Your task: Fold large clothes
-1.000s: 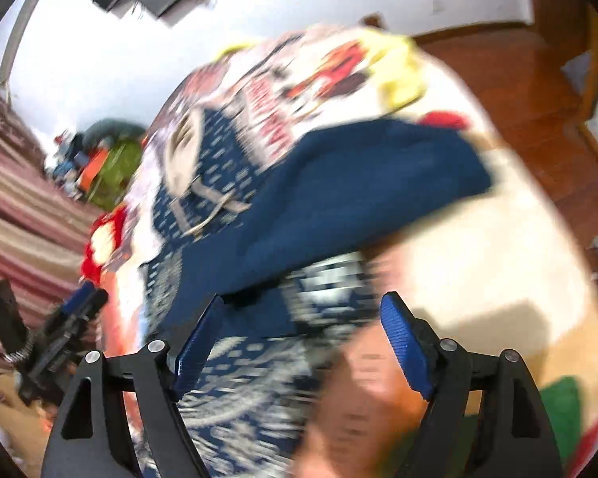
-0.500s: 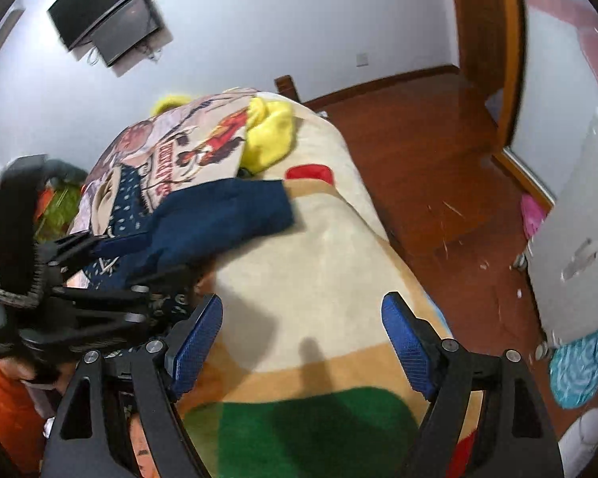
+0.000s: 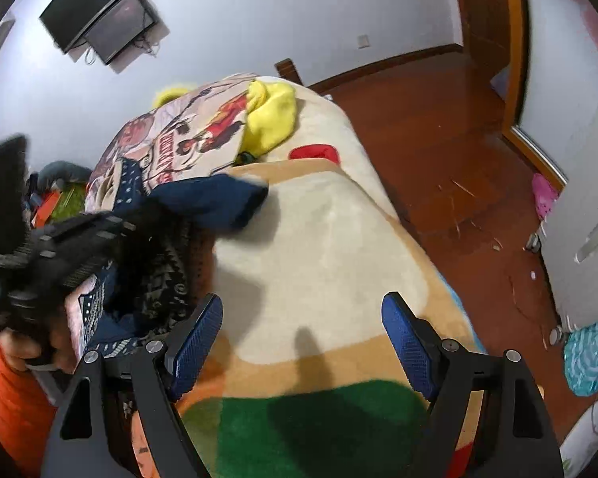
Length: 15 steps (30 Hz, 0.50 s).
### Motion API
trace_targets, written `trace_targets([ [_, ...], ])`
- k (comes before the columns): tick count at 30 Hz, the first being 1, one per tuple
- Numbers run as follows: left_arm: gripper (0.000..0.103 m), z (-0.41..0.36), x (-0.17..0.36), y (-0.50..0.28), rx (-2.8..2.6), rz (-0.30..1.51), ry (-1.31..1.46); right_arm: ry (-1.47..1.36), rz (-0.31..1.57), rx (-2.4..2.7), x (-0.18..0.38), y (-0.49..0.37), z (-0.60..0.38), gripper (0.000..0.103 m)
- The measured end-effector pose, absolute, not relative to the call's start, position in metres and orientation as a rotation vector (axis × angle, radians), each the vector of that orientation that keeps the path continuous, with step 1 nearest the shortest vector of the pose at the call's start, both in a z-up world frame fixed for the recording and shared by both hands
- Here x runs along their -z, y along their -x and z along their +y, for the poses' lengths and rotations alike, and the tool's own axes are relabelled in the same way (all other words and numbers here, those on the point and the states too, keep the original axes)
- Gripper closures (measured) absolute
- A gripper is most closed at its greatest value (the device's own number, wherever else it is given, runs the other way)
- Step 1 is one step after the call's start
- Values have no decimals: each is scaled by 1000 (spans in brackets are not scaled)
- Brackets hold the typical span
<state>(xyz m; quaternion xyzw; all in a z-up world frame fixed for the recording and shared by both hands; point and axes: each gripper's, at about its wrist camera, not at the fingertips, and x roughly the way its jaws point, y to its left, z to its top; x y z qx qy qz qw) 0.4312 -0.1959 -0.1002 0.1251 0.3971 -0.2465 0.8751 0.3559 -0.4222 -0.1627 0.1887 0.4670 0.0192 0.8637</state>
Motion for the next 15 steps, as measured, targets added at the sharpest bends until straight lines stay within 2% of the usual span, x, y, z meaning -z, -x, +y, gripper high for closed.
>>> trace_targets([
  [7,96,-84,68,-420,378,768,-156,-301,990,-126,153,-381,-372,22],
  [10,96,-32,79,-417,306,788,-127,-237,1004,-167,151,-397,-342,22],
  [15,96,41,128,-409,239,914,-39,-167,1041,-230,157,-425,-296,22],
])
